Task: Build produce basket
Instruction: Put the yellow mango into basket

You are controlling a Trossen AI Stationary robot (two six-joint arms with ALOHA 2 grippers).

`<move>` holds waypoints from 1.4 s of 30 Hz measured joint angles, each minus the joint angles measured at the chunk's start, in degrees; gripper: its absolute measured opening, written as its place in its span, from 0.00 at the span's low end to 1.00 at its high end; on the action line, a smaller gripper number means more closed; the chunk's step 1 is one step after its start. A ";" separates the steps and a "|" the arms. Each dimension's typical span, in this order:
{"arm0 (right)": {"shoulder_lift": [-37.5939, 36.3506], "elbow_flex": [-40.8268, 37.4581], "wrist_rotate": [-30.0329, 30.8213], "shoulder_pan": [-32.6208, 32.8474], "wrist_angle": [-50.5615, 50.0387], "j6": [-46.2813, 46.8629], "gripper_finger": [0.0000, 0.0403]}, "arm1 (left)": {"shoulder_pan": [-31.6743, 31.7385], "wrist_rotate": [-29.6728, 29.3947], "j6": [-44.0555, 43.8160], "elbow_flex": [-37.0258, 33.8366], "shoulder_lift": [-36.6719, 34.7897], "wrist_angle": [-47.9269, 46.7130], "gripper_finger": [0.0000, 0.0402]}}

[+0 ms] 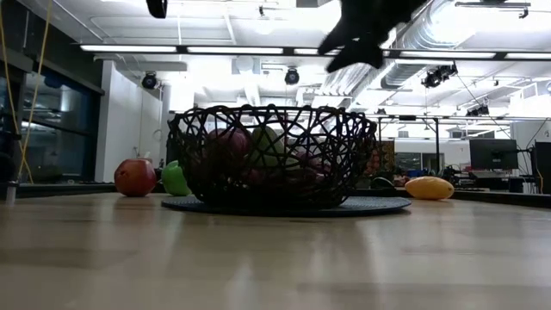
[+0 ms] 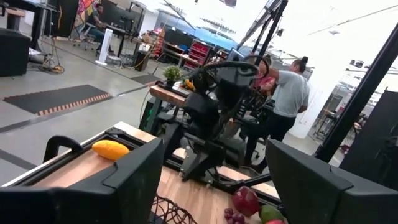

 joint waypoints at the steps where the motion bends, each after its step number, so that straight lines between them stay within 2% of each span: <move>1: -2.53 -3.24 0.37 0.00 1.69 1.87 0.62 | 0.00 -0.01 0.00 0.00 0.00 -0.09 0.67; 5: -12.57 -15.67 0.35 0.00 14.01 11.52 0.62 | 0.00 -0.55 0.04 0.00 0.00 -0.22 0.67; 8: -18.08 -21.89 0.07 0.00 26.07 14.87 0.62 | -0.04 -1.50 1.02 0.00 -0.02 -0.20 0.67; 11: -21.14 -25.06 1.07 0.00 36.65 11.83 0.62 | 0.00 -1.76 1.07 0.00 0.00 -0.14 0.67; 15: -22.35 -25.15 1.81 0.00 43.81 0.94 0.62 | -0.02 -1.76 1.07 0.00 0.00 -0.22 0.67; 20: -21.98 -23.23 1.80 0.00 44.74 -5.11 0.62 | -0.02 -1.76 1.07 0.00 -0.01 -0.22 0.67; 42: -21.83 -22.94 1.78 -0.01 44.24 -3.23 0.62 | -0.02 -1.71 1.07 0.00 0.00 -0.22 0.67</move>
